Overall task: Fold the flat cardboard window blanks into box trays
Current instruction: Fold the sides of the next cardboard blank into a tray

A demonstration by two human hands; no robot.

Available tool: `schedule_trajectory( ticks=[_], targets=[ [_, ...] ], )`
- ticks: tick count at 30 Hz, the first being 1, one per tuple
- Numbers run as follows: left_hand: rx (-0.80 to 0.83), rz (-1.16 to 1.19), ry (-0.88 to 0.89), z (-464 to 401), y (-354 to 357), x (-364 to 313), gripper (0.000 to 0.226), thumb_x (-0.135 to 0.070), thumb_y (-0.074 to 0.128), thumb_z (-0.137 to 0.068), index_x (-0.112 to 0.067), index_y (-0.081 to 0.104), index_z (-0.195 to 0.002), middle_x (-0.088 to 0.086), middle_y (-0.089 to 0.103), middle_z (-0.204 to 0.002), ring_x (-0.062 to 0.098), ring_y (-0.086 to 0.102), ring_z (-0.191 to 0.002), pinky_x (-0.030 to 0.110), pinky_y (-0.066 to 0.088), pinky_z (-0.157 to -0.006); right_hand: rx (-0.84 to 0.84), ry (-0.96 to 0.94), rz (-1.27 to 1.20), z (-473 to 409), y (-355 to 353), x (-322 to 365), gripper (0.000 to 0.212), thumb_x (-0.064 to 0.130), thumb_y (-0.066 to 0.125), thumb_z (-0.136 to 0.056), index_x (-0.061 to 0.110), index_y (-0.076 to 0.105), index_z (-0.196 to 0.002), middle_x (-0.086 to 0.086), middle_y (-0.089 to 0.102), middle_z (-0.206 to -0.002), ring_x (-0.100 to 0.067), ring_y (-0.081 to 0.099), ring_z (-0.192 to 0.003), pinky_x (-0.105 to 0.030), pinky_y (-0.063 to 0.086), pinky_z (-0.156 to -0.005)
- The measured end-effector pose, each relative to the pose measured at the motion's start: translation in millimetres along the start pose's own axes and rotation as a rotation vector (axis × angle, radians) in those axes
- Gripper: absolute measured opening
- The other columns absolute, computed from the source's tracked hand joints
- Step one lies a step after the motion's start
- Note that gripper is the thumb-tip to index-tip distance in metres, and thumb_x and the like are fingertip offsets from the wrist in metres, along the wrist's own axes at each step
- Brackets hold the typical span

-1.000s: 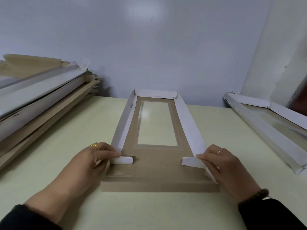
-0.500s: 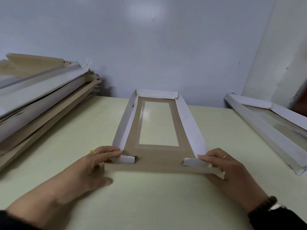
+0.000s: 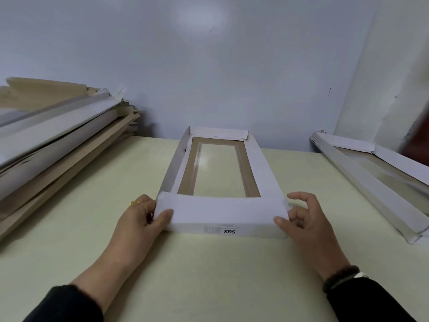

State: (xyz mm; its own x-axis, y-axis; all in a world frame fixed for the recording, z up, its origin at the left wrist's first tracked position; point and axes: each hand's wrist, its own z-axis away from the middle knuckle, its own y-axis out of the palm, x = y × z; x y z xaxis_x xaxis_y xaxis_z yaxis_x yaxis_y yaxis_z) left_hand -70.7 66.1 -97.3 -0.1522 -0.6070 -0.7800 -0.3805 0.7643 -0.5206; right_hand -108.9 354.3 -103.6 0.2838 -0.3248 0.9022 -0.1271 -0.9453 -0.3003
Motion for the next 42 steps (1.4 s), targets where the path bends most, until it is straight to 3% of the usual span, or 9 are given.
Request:
schedule_trajectory(
  ticks=[5, 10, 17, 22, 24, 29, 32, 34, 42],
  targets=[
    [-0.060, -0.139, 0.018, -0.7, 4.6, -3.6, 0.016, -0.020, 0.064, -0.082, -0.011, 0.051, -0.083, 0.000, 0.049, -0.087, 0.021, 0.046, -0.081, 0.031, 0.035, -0.066, 0.062, -0.149, 0.237, 4.9, -2.2, 2.9, 0.023, 0.008, 0.070, -0.078, 0.029, 0.066, -0.083, 0.006, 0.034, -0.058, -0.005, 0.037, -0.053, -0.010, 0.032, -0.054],
    [-0.025, -0.257, 0.188, 3.1, 2.9, -7.6, 0.048, 0.001, 0.062, -0.080, -0.021, 0.052, -0.121, -0.010, 0.058, -0.100, 0.004, 0.045, -0.091, 0.039, 0.039, -0.092, 0.125, -0.226, 0.446, 6.1, -2.1, 1.9, 0.013, 0.012, 0.077, -0.072, 0.020, 0.072, -0.080, 0.006, 0.051, -0.071, 0.003, 0.049, -0.067, -0.006, 0.036, -0.061],
    [0.045, -0.513, 0.341, 3.8, 1.2, -8.3, 0.034, 0.008, 0.054, -0.083, -0.009, 0.060, -0.112, -0.008, 0.040, -0.048, 0.019, 0.052, -0.050, 0.022, 0.027, -0.093, 0.047, -0.466, 0.732, 2.2, -1.2, 7.0, 0.013, 0.024, 0.078, -0.063, 0.016, 0.068, -0.060, 0.002, 0.054, -0.077, -0.017, 0.050, -0.067, -0.032, 0.035, -0.066],
    [0.238, -0.508, 0.380, 6.5, 8.3, -18.8, 0.051, -0.052, 0.020, -0.089, -0.021, 0.059, -0.081, -0.011, 0.057, -0.062, 0.014, 0.055, -0.062, 0.022, 0.033, -0.076, 0.147, -0.628, 0.839, 4.2, 4.4, 7.8, 0.026, 0.029, 0.063, -0.075, 0.014, 0.056, -0.055, 0.006, 0.052, -0.057, -0.010, 0.043, -0.059, -0.024, 0.030, -0.065],
    [0.286, -0.539, 0.438, 11.7, 17.3, -27.4, 0.047, -0.057, 0.030, -0.085, -0.022, 0.056, -0.067, -0.011, 0.053, -0.062, 0.011, 0.053, -0.059, 0.019, 0.032, -0.061, 0.196, -0.669, 0.837, 7.2, 11.1, 10.8, 0.030, 0.030, 0.056, -0.079, 0.014, 0.053, -0.054, 0.006, 0.049, -0.053, -0.014, 0.046, -0.053, -0.026, 0.032, -0.064],
    [0.289, -0.577, 0.551, 17.0, 33.4, -43.2, 0.018, -0.035, 0.061, -0.075, -0.025, 0.058, -0.059, -0.012, 0.051, -0.057, 0.008, 0.054, -0.051, 0.016, 0.031, -0.040, 0.337, -0.590, 0.698, 10.5, 17.9, 16.8, 0.035, 0.033, 0.051, -0.085, 0.014, 0.054, -0.056, 0.006, 0.047, -0.055, -0.014, 0.044, -0.053, -0.024, 0.032, -0.064],
    [0.298, -0.495, 0.494, 15.7, 34.6, -38.2, 0.018, -0.029, 0.061, -0.082, -0.022, 0.061, -0.066, -0.006, 0.054, -0.063, 0.017, 0.056, -0.058, 0.018, 0.029, -0.046, 0.333, -0.356, 0.429, 6.2, 13.7, 15.9, 0.039, 0.027, 0.037, -0.099, 0.011, 0.069, -0.086, 0.002, 0.063, -0.080, -0.015, 0.058, -0.077, -0.028, 0.044, -0.077],
    [0.271, -0.493, 0.503, 16.0, 36.6, -37.5, 0.018, -0.029, 0.060, -0.085, -0.021, 0.061, -0.069, -0.005, 0.052, -0.066, 0.019, 0.057, -0.063, 0.020, 0.028, -0.050, 0.295, -0.278, 0.405, 4.9, 12.4, 14.8, 0.031, 0.018, 0.037, -0.097, 0.014, 0.068, -0.102, 0.006, 0.064, -0.098, -0.009, 0.057, -0.096, -0.012, 0.040, -0.084],
    [0.296, -0.544, 0.426, 18.3, 41.2, -31.8, 0.025, -0.043, 0.036, -0.096, -0.027, 0.055, -0.095, -0.011, 0.039, -0.083, 0.011, 0.049, -0.091, 0.024, 0.024, -0.062, 0.443, -0.063, 0.483, -7.1, 11.4, 14.0, 0.035, 0.025, 0.032, -0.099, 0.028, 0.065, -0.111, 0.026, 0.049, -0.123, 0.007, 0.044, -0.116, -0.003, 0.028, -0.090]
  ],
)
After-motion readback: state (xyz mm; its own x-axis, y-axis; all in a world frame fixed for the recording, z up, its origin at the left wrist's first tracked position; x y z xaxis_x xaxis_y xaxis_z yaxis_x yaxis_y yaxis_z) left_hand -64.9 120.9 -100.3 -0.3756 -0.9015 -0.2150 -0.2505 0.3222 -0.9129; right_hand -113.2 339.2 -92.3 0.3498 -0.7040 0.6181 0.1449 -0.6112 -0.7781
